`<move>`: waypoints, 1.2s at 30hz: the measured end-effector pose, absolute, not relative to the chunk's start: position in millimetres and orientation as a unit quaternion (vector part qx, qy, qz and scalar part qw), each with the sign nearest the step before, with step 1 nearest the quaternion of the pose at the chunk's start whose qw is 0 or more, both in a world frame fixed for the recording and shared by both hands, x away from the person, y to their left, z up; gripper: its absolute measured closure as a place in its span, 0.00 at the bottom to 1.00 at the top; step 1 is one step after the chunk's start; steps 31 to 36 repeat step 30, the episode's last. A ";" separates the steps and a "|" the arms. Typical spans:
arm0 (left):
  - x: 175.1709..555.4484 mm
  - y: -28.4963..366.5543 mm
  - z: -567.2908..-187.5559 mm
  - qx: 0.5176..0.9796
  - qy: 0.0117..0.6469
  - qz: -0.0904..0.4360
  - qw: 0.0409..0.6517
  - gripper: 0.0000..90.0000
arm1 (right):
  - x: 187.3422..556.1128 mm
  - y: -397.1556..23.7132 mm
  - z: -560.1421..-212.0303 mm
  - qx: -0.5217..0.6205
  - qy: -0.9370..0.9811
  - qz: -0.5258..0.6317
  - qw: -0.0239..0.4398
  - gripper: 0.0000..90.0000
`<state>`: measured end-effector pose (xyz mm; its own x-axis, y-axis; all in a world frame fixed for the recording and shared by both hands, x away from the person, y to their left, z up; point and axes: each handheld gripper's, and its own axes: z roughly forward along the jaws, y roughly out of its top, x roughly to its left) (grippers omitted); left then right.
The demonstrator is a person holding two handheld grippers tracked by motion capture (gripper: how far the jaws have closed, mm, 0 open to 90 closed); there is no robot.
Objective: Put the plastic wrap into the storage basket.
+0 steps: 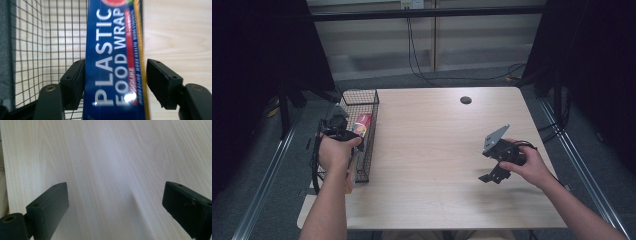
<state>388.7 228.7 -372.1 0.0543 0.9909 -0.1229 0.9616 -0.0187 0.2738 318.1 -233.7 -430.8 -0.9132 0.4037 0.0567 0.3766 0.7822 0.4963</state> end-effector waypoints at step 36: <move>370.8 222.5 -342.6 0.764 0.602 0.076 0.220 0.21 | 316.1 -236.4 -435.1 0.225 0.936 0.268 0.026 0.07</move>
